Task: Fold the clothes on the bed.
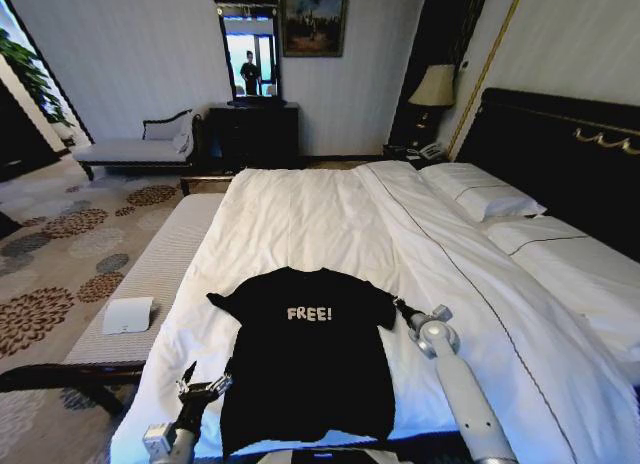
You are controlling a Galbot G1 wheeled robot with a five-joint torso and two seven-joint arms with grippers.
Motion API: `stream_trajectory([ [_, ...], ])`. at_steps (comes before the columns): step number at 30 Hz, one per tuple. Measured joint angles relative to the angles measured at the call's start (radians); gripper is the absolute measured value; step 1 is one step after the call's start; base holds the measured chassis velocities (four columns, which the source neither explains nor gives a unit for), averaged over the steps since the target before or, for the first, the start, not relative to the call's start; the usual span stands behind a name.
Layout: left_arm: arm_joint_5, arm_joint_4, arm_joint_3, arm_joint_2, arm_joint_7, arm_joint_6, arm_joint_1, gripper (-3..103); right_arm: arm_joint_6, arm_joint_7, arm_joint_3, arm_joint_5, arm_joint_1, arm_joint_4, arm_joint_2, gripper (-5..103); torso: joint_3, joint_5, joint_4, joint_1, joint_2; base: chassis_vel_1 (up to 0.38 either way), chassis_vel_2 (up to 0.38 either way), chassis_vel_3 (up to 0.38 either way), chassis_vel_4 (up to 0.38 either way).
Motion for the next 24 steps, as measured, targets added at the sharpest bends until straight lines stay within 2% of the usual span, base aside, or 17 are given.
stream_trajectory([
  [8, -0.014, -0.016, -0.014, 0.001, -0.006, -0.003, 0.008, 100, 0.003, 0.017, 0.0, -0.009, -0.011, 0.036, 0.005, 0, 0.0, 0.0, 0.0001, 0.0, 0.0, 0.0, 0.0, 0.0, 0.0],
  [11, -0.02, -0.019, -0.02, 0.002, -0.007, -0.005, 0.008, 100, 0.008, 0.022, -0.002, -0.041, -0.024, 0.072, 0.005, 0, 0.0, 0.0, 0.0001, 0.0, 0.0, 0.0, 0.0, 0.0, 0.0],
  [18, -0.029, -0.021, -0.021, -0.004, -0.008, -0.008, 0.007, 100, 0.022, 0.027, -0.038, -0.166, -0.08, 0.255, 0.001, 0, 0.0, -0.0002, 0.0, 0.0, 0.0, 0.0, 0.0, 0.0, 0.0],
  [20, -0.029, -0.021, -0.019, -0.009, -0.008, -0.01, 0.005, 100, 0.036, 0.011, -0.079, -0.236, -0.095, 0.295, -0.006, 0, 0.0, -0.0001, 0.0001, 0.0, 0.0, 0.0, 0.0, 0.0, 0.0],
  [24, -0.03, -0.021, -0.021, -0.019, -0.008, -0.015, 0.005, 100, 0.046, -0.007, -0.138, -0.307, -0.113, 0.341, -0.009, 0, 0.0, 0.0, 0.0, 0.0, 0.0, 0.0, 0.0, 0.0, 0.0],
])
